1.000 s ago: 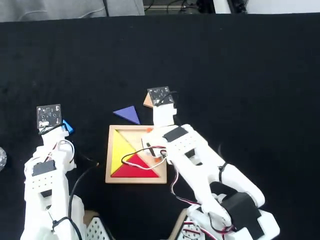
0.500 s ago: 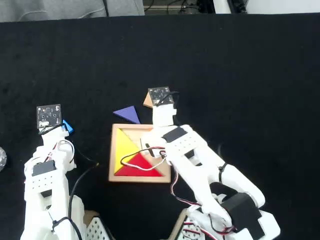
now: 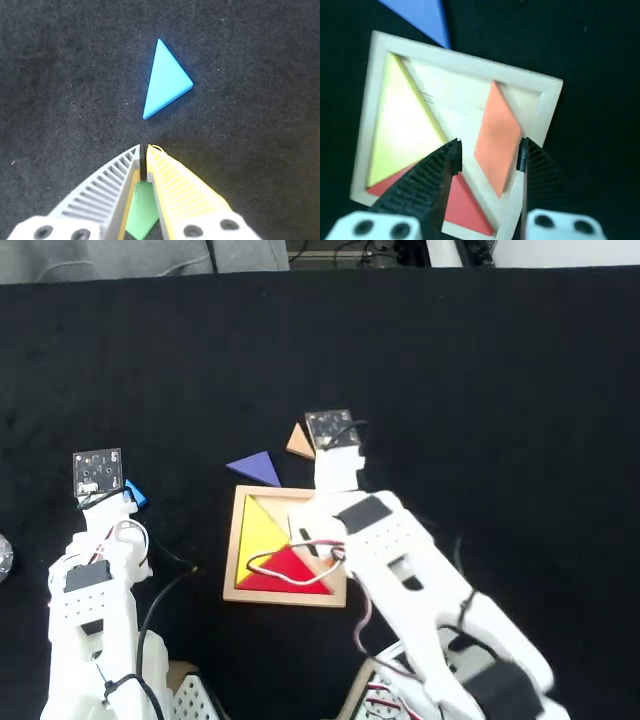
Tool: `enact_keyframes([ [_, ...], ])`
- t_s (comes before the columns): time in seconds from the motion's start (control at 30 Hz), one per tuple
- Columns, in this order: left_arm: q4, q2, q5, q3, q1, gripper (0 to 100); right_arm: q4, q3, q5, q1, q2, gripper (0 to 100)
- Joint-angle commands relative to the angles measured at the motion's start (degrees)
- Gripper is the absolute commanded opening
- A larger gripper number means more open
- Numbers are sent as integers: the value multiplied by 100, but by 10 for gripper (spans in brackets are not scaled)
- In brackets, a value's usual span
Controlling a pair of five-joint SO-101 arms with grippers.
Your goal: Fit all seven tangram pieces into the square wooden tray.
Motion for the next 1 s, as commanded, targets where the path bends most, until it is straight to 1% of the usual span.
enact_keyframes([
  [0.0, 53, -70, -35, -31, -4, 30, -123, 330, 9, 114, -919, 183],
  [0.07, 53, -70, -35, -31, -4, 30, -334, 567, 141, 114, -1288, 148],
  [0.17, 53, -70, -35, -31, -4, 30, -598, 690, 352, 149, -1455, 3],
  [0.23, 53, -70, -35, -31, -4, 30, -695, 699, 343, 255, -1358, 47],
  [0.33, 53, -70, -35, -31, -4, 30, -695, 505, 352, 325, -989, 9],
  [0.53, 53, -70, -35, -31, -4, 30, -695, -57, 352, 334, 198, 11],
  [0.67, 53, -70, -35, -31, -4, 30, -695, -426, 360, 492, 840, 11],
  [0.8, 53, -70, -35, -22, -4, 30, -703, -558, 448, 571, 998, 11],
  [0.97, 53, -70, -35, -22, -4, 30, -1301, -444, 738, 677, 1112, 11],
])
